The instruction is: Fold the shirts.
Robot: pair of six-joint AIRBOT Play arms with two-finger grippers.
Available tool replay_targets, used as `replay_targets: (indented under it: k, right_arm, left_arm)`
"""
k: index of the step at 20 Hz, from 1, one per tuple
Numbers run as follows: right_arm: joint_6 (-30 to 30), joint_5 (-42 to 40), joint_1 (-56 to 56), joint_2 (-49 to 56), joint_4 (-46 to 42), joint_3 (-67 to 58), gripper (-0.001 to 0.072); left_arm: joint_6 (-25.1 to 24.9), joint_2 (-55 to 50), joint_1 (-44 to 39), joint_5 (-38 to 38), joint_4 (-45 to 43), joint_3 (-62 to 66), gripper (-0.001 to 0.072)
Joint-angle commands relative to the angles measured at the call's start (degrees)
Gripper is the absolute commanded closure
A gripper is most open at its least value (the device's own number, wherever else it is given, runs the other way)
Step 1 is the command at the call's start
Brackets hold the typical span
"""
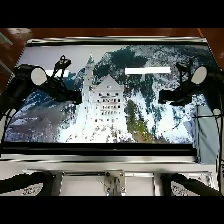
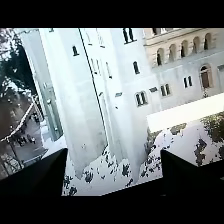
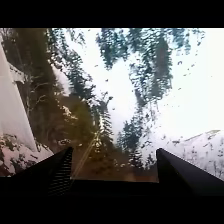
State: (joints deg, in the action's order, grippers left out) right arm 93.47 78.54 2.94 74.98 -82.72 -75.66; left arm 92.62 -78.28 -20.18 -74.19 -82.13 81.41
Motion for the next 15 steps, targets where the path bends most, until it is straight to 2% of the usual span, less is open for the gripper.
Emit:
replay_targets:
  k: [1, 15]
  right_arm:
    - [0.6, 1.4, 4.1, 0.8, 2.9, 0.0, 0.0076]
    - [0.6, 1.4, 4.0, 0.8, 5.0, 0.0, 0.0076]
  left_arm:
    - [0.4, -1.9, -0.8, -1.1, -1.5, 1.3, 0.0041]
    - [0.4, -2.8, -0.8, -0.9, -1.5, 1.3, 0.0041]
